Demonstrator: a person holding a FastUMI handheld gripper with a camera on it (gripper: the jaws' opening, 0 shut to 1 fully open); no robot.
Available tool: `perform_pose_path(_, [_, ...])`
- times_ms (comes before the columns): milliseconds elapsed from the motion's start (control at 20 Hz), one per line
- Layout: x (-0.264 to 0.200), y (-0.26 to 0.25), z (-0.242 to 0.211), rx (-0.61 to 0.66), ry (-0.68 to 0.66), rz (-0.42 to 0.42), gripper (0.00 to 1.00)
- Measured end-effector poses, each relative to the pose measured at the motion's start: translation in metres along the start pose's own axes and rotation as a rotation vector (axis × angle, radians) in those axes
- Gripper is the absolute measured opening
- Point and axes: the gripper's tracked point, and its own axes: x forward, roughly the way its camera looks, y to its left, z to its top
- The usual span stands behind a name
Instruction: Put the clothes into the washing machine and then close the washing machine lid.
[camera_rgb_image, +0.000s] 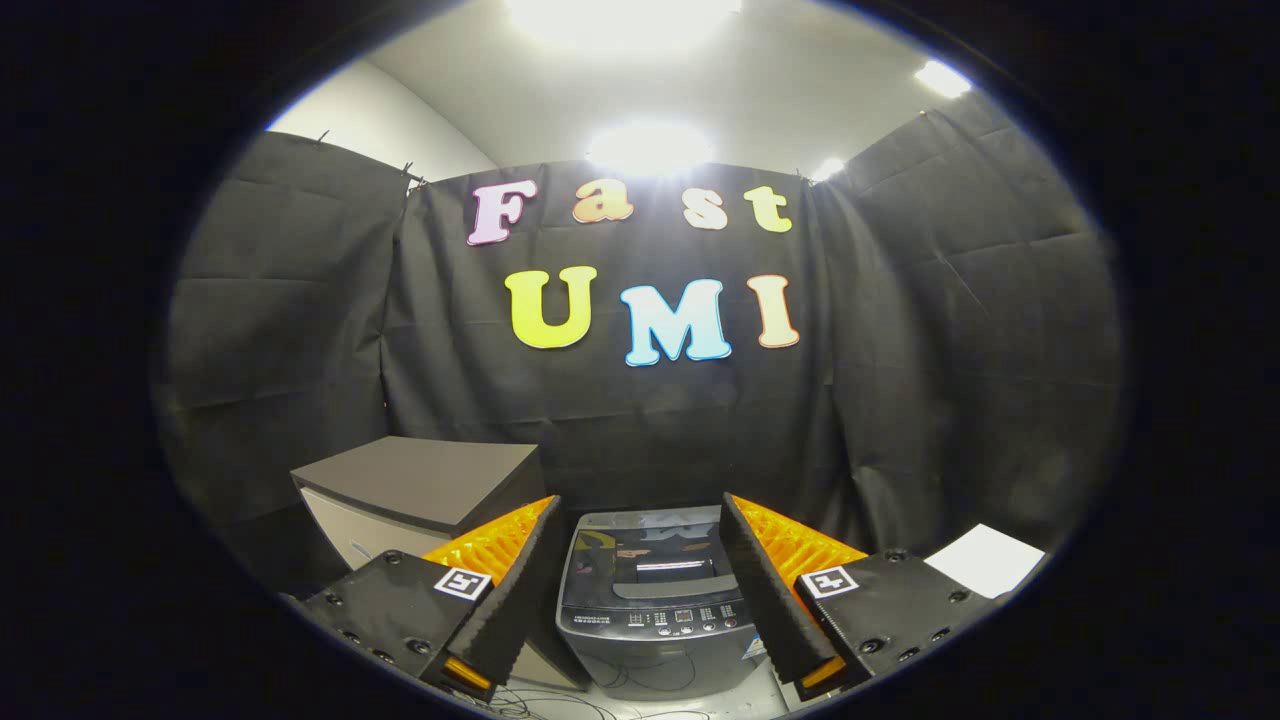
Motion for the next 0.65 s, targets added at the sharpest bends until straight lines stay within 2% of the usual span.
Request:
perform_pose_path(350, [-0.031,-0.001,0.0,-0.021,-0.034,-0.029,0.97])
perform_pose_path(650, [-0.041,0.004,-0.004,-0.023,-0.037,-0.02,0.97])
